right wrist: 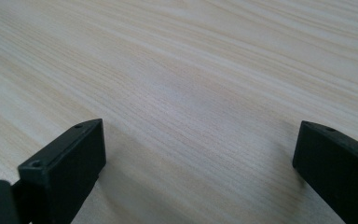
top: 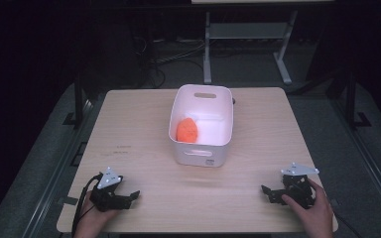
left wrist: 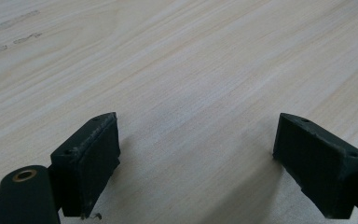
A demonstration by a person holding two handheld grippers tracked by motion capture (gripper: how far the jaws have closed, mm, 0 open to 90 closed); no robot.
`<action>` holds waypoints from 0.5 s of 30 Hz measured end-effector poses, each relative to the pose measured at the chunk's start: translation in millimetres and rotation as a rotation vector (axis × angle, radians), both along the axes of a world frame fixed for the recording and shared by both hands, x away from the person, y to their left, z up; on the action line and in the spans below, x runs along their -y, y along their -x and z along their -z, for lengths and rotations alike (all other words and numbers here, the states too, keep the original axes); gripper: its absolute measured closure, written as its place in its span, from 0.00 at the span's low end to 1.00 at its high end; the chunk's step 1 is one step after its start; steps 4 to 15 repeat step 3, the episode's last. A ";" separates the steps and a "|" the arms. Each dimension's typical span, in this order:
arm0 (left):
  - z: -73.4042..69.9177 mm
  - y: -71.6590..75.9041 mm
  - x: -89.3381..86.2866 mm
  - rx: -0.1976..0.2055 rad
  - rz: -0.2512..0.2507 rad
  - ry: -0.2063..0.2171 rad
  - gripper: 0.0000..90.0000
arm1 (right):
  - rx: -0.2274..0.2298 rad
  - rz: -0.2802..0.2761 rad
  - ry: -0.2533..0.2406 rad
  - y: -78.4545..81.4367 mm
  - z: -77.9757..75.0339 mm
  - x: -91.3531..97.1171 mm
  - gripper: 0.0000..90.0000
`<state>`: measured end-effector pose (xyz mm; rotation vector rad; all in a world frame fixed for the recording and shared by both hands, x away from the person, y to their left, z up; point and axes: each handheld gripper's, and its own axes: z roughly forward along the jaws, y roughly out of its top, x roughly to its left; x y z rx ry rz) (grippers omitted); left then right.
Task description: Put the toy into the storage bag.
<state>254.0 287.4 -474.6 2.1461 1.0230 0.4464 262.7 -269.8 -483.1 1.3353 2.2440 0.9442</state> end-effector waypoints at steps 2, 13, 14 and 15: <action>0.0 0.0 0.0 0.000 0.000 0.000 0.15 | 0.000 0.001 -0.001 0.0 0.0 -0.1 0.02; 0.0 0.0 0.0 0.000 0.000 0.000 0.15 | 0.000 0.000 0.000 0.0 0.0 0.0 0.02; 0.0 0.0 0.0 0.000 0.000 0.000 0.15 | 0.000 0.000 0.000 0.0 0.0 0.0 0.02; 0.0 0.0 0.0 0.000 0.000 0.000 0.15 | 0.000 0.000 0.000 0.0 0.0 0.0 0.02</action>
